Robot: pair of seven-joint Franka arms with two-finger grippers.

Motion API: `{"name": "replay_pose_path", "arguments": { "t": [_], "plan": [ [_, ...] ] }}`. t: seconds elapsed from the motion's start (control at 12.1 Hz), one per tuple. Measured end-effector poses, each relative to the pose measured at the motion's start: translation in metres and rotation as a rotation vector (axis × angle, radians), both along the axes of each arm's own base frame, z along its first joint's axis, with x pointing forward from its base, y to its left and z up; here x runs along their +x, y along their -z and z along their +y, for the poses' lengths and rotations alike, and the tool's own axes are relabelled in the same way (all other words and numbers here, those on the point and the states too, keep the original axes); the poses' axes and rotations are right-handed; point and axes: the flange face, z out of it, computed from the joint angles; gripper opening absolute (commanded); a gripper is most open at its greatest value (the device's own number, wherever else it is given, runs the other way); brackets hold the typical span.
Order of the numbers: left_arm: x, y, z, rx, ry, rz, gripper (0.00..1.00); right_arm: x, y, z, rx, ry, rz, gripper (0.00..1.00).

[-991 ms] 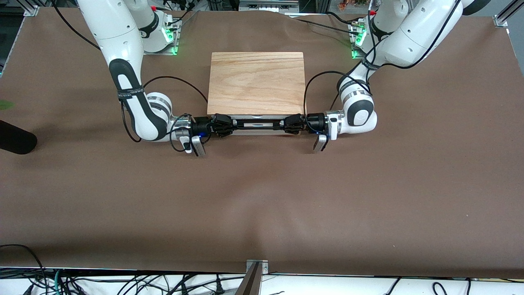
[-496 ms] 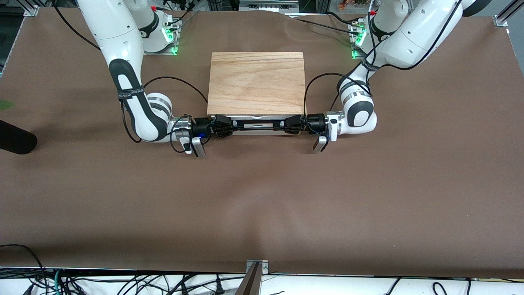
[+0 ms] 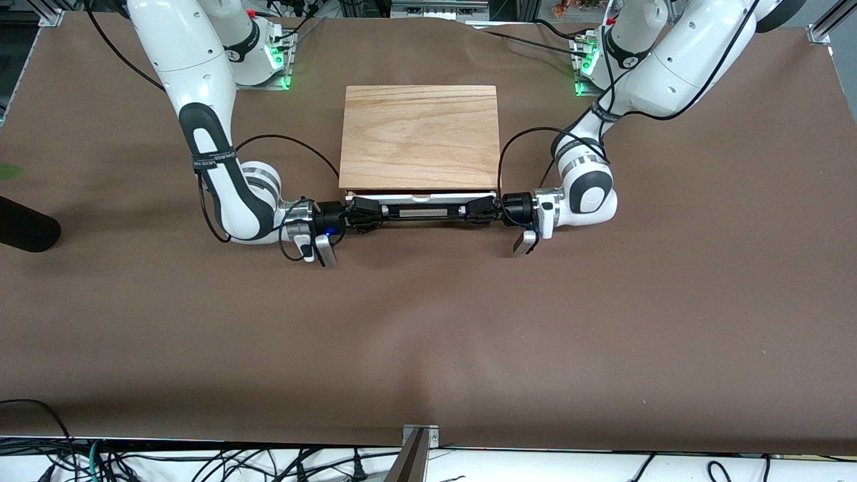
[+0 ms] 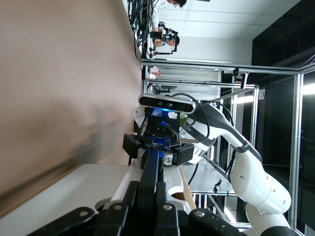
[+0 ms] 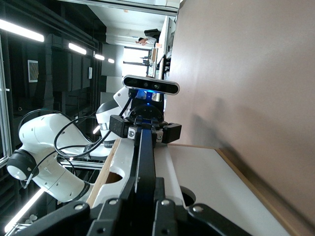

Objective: Pull top drawer with both arms simultaneously
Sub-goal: 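Pull the handle outward with both grippers, sliding the drawer open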

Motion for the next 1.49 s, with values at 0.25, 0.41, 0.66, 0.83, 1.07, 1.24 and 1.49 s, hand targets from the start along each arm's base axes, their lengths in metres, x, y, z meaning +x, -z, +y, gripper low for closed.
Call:
{"name": "replay_pose_path", "arguments": {
  "t": [0.25, 0.41, 0.66, 0.83, 1.07, 1.24, 1.49],
  "plan": [
    [0.014, 0.0, 0.001, 0.001, -0.003, 0.002, 0.0, 0.016, 0.0, 0.001, 0.0, 0.003, 0.0, 0.09],
    [0.025, 0.001, 0.002, 0.0, -0.005, 0.003, 0.0, 0.028, 0.0, 0.002, -0.001, 0.004, 0.005, 0.09],
    [0.035, 0.002, 0.002, -0.005, 0.001, 0.02, 0.0, 0.072, -0.011, -0.008, 0.008, 0.079, -0.023, 0.09],
    [0.039, 0.003, 0.002, -0.008, 0.004, 0.026, 0.0, 0.1, -0.027, -0.02, 0.022, 0.113, -0.037, 0.09],
    [0.05, 0.004, 0.002, -0.01, 0.014, 0.036, 0.0, 0.106, -0.025, -0.02, 0.016, 0.121, -0.036, 0.11],
    [0.054, 0.004, 0.003, -0.011, 0.022, 0.038, 0.0, 0.105, -0.022, -0.017, 0.015, 0.117, -0.031, 0.12],
    [0.063, 0.003, 0.004, -0.004, 0.039, 0.053, 0.0, 0.102, -0.019, -0.013, 0.014, 0.109, -0.028, 0.3]
  ]
}}
